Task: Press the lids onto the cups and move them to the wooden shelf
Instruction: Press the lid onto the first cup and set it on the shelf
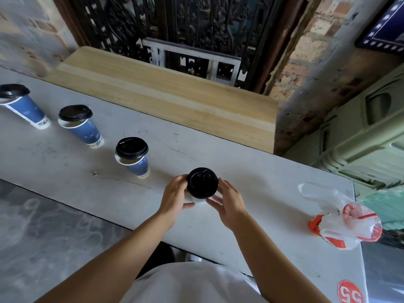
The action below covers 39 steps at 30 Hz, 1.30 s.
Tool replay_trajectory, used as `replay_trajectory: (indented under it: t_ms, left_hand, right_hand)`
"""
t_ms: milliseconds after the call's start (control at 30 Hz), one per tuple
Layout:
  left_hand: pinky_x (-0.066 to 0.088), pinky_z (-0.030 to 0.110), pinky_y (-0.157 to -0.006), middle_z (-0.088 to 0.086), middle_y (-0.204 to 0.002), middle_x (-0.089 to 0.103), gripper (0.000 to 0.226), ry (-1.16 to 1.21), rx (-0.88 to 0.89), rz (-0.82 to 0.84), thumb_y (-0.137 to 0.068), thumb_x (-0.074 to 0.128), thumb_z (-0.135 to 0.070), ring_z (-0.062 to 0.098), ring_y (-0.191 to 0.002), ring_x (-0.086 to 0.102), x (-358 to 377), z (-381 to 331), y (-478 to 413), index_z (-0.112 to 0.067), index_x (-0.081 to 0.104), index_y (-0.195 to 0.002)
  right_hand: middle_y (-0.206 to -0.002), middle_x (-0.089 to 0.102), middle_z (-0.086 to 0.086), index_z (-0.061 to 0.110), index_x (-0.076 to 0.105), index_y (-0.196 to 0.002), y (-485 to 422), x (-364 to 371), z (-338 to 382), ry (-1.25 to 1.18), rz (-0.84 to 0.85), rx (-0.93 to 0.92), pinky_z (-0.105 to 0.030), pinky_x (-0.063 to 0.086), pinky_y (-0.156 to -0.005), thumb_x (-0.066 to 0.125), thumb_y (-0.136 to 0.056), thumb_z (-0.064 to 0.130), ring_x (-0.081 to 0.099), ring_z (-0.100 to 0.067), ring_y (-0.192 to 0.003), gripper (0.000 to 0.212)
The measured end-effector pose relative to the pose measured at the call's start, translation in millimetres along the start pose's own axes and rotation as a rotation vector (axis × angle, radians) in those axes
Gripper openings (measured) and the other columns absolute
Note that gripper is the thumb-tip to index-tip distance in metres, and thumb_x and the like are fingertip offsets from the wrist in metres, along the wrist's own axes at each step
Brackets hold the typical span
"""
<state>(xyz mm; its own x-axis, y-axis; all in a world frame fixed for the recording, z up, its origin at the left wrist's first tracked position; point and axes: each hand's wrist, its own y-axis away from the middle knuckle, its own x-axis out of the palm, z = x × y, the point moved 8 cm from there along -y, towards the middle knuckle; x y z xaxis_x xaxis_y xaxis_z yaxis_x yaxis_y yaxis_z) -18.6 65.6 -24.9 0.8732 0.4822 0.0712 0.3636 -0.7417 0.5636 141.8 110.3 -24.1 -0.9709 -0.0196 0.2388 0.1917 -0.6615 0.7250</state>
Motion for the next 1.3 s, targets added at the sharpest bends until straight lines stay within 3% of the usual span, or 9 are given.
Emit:
replay_trajectory:
  t_ms: [167,233,333,433,633,800,933,1133,1300]
  left_hand:
    - [0.063,0.034,-0.061,0.002,-0.114,0.067,0.026,-0.036,-0.044,-0.07,-0.103,0.051,-0.041,0.02,-0.104,0.07,-4,9,7,-0.022,0.066,-0.113]
    - [0.063,0.034,-0.06,0.006,-0.116,0.068,0.028,-0.082,-0.057,-0.097,-0.101,0.054,-0.044,0.025,-0.105,0.07,-7,8,5,-0.021,0.065,-0.115]
    - [0.063,0.036,-0.059,0.009,-0.116,0.068,0.031,-0.134,-0.051,-0.114,-0.1,0.055,-0.046,0.029,-0.104,0.07,-10,8,2,-0.019,0.065,-0.112]
    - [0.065,0.039,-0.061,0.007,-0.116,0.068,0.028,-0.168,-0.001,-0.108,-0.101,0.053,-0.046,0.027,-0.107,0.068,-9,3,0,-0.022,0.067,-0.107]
    - [0.065,0.05,-0.069,0.002,-0.112,0.067,0.024,-0.283,0.066,-0.104,-0.103,0.053,-0.041,0.023,-0.107,0.063,-15,-11,-9,-0.024,0.07,-0.106]
    - [0.066,0.042,-0.065,-0.007,-0.109,0.067,0.024,-0.279,0.055,-0.019,-0.105,0.046,-0.04,0.011,-0.101,0.062,-9,-8,-11,-0.034,0.069,-0.101]
    - [0.063,0.036,-0.06,-0.01,-0.107,0.066,0.025,-0.192,0.037,-0.008,-0.105,0.047,-0.038,0.01,-0.102,0.061,-3,-8,-9,-0.036,0.068,-0.094]
    - [0.063,0.034,-0.06,-0.002,-0.111,0.07,0.03,-0.121,0.011,0.013,-0.107,0.046,-0.036,0.018,-0.108,0.066,-3,-11,-6,-0.032,0.073,-0.096]
    - [0.064,0.039,-0.065,0.007,-0.117,0.071,0.027,-0.021,-0.038,-0.042,-0.106,0.046,-0.029,0.022,-0.108,0.07,-1,-2,0,-0.021,0.072,-0.106]
  right_hand:
    - [-0.099,0.079,0.0,0.02,0.081,-0.089,6,-5,0,0.022,0.012,-0.084,-0.027,0.055,-0.086,0.057,-0.102,0.022,0.072,-0.019,-0.093,0.028]
    - [-0.092,0.079,0.0,0.021,0.081,-0.083,6,-7,1,0.043,-0.01,-0.118,-0.029,0.056,-0.084,0.057,-0.103,0.024,0.072,-0.02,-0.092,0.032]
    - [-0.102,0.077,0.0,0.024,0.076,-0.097,4,-5,-3,0.082,0.0,-0.105,-0.044,0.061,-0.087,0.055,-0.103,0.033,0.07,-0.022,-0.102,0.024]
    - [-0.109,0.074,0.0,0.025,0.074,-0.106,2,-2,-3,0.117,0.029,-0.11,-0.052,0.063,-0.078,0.053,-0.103,0.039,0.068,-0.024,-0.106,0.025]
    - [-0.11,0.067,-0.009,0.019,0.07,-0.105,-6,8,8,0.327,-0.058,-0.214,-0.048,0.064,-0.063,0.049,-0.104,0.029,0.066,-0.026,-0.103,0.024]
    - [-0.108,0.066,-0.011,0.013,0.07,-0.101,-14,8,5,0.241,-0.078,-0.168,-0.042,0.064,-0.06,0.053,-0.098,0.019,0.065,-0.025,-0.102,0.019]
    - [-0.106,0.067,-0.011,0.011,0.071,-0.099,-11,10,4,0.188,-0.067,-0.144,-0.05,0.064,-0.065,0.056,-0.094,0.017,0.066,-0.026,-0.102,0.017]
    - [-0.115,0.068,-0.012,0.011,0.072,-0.108,-1,11,3,0.032,0.054,-0.05,-0.048,0.064,-0.071,0.053,-0.103,0.029,0.067,-0.03,-0.109,0.026]
    - [-0.123,0.068,-0.005,0.015,0.07,-0.118,8,8,-4,-0.049,0.094,-0.054,-0.037,0.062,-0.082,0.054,-0.104,0.029,0.059,-0.03,-0.121,0.026]
